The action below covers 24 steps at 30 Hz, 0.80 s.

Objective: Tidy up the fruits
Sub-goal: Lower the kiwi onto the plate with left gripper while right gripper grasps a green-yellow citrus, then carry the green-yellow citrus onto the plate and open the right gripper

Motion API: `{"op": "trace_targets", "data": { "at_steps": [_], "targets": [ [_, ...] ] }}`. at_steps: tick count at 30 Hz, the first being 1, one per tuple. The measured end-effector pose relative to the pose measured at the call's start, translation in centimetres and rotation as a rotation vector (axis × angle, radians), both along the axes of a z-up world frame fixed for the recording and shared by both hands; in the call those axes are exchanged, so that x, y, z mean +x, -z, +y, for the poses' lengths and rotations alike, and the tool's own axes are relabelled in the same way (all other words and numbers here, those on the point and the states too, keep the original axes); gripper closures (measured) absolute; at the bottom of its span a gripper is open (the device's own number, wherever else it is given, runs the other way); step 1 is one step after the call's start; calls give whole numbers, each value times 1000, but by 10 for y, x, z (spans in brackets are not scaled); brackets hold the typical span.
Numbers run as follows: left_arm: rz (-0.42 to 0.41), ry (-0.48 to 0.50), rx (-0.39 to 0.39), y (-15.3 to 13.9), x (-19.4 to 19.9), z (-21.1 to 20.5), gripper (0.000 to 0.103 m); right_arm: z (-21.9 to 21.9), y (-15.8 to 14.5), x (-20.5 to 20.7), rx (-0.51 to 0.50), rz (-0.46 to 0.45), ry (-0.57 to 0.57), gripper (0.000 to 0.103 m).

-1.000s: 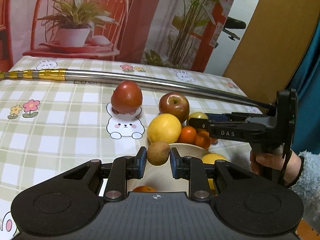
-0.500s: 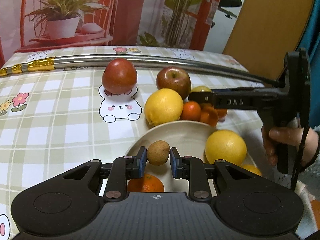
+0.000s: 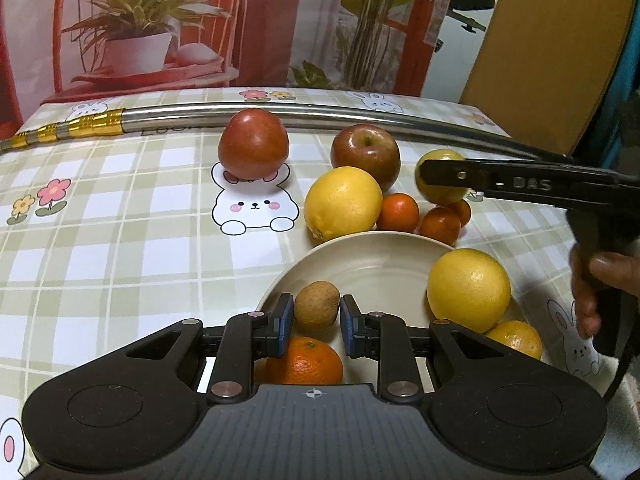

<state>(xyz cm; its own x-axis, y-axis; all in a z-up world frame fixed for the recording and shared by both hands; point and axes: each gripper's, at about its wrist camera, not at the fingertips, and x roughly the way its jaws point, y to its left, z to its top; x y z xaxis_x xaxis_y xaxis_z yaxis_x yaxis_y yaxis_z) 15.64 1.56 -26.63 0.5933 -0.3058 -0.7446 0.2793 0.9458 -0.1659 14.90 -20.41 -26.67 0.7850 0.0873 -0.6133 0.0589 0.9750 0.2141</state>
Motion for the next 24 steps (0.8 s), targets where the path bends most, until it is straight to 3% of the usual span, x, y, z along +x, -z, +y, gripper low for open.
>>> {"op": "trace_targets", "data": {
  "at_steps": [12,24],
  "targets": [
    [-16,-35,-27,-4,-7,6,73,29,-40,-21,3,-65,-92,61],
    [-71,-131,-93,-24,-22,35,72,85,-30,-17,-67,38,-236,61]
  ]
}}
